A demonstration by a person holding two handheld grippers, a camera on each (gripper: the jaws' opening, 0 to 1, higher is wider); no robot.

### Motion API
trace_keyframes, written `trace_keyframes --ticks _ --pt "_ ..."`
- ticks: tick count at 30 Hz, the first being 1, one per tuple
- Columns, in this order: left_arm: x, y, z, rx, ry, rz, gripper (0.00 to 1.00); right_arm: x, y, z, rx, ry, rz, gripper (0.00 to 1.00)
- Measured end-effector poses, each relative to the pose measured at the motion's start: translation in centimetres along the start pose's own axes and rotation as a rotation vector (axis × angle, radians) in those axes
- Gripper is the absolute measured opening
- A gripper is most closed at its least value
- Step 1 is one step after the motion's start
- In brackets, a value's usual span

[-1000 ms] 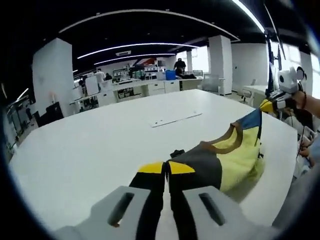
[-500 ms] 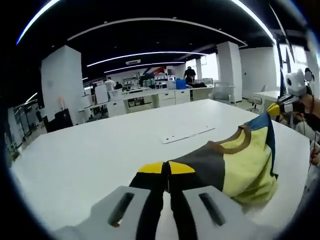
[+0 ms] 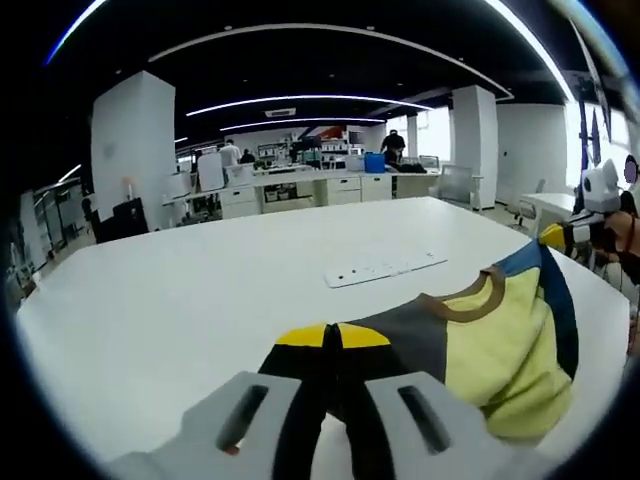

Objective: Fold the garment on the visible template until the final outline fits inside the template.

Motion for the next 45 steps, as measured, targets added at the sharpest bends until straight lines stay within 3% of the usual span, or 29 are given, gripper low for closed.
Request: trace_keyframes --ticks 18,21,23,25,35,45 --pt "7.5 -2.1 -0.2 -0.114 0.037 -0.061 0.00 5.8 -2.1 4.3 0.034 -0.168 -0.092 0.00" --pt "8.4 -2.7 -0.2 -0.134 0.039 -0.084 0.00 6.4 -2.6 4.5 0.030 -0.192 -0.138 0.00" --pt "8.7 -3.2 -0.1 -0.148 0.040 -0.109 0.00 7.3 -3.0 5.1 0.024 -0.191 -0.153 0.00" --pt "8.9 -3.9 -0.2 -0.090 0.062 -0.166 0.00 7.8 -3.4 5.3 0.035 -0.188 -0.165 0.00" --pt "9.9 -5.8 -0.5 -0.047 0.066 -0.239 0.00 8.9 -5.0 5.3 0.017 -0.208 -0.221 0.00" --pt "9.1 -6.0 -1.5 -0.041 0.076 -0.231 0.00 9.1 -5.6 5.2 0.023 -0.221 -0.234 0.00"
Point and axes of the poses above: the point that each gripper's makers call its tool centre point, and the gripper's own axes: x roughly forward along the fingers, z roughly to its right, y roughly out of its top, the point moved 9 cm from there along -x, roughly backward along the fingers
